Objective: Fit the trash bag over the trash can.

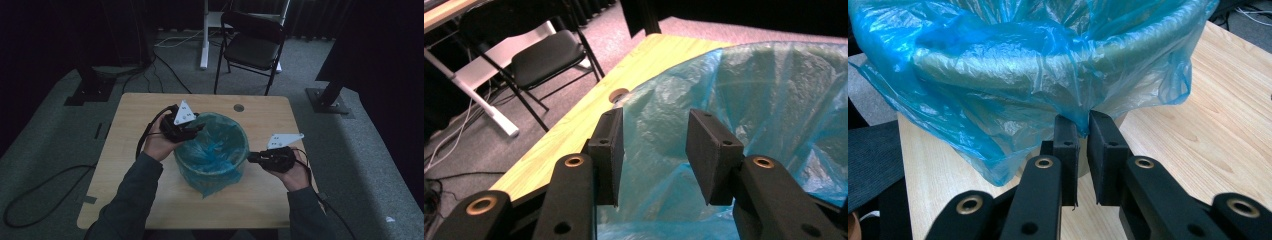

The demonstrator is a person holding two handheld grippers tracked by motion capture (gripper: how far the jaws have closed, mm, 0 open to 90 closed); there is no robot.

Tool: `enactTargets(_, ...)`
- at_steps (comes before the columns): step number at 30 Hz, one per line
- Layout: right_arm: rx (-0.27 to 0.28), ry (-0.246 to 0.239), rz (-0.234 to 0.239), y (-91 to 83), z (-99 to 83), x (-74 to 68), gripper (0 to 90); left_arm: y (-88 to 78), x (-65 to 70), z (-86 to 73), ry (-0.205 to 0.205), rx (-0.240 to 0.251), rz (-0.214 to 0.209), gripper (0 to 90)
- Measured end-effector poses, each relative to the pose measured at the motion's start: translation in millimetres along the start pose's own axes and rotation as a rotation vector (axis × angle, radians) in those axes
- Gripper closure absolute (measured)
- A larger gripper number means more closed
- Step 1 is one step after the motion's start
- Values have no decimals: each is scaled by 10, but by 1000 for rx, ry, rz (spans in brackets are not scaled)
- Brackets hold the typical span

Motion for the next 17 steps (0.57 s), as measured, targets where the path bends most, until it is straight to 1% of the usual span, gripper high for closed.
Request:
enactTargets(5, 3, 0, -4, -23, 2, 7, 814, -27, -38, -62, -39, 22, 13, 585)
enactTargets(9, 8, 2, -3, -40, 3, 10, 812, -40, -58, -104, -44, 19, 27, 585)
enactTargets(11, 10, 1, -4, -55, 3, 13, 810, -77, -102, -136, -70, 40, 42, 585)
enactTargets(13, 15, 1, -2, -76, 7, 15, 789, -101, -133, -166, -86, 46, 51, 585)
enactTargets(15, 25, 1, 2, -103, 12, 15, 735, -128, -171, -210, -104, 50, 62, 583)
enactTargets(16, 32, 3, 4, -119, 16, 18, 721, -147, -196, -243, -116, 52, 75, 582)
enactTargets(17, 41, 2, 7, -143, 21, 24, 704, -157, -211, -263, -124, 56, 78, 579)
Point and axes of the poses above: each handheld gripper's, and its own axes: y roughly forward along the jaws, z roughly out of its top, x roughly to its right, the point moved 7 cm from there along y, roughly forward along the jaws, and after that the axes turned 11 degrees about y, right-handed, at the moved point
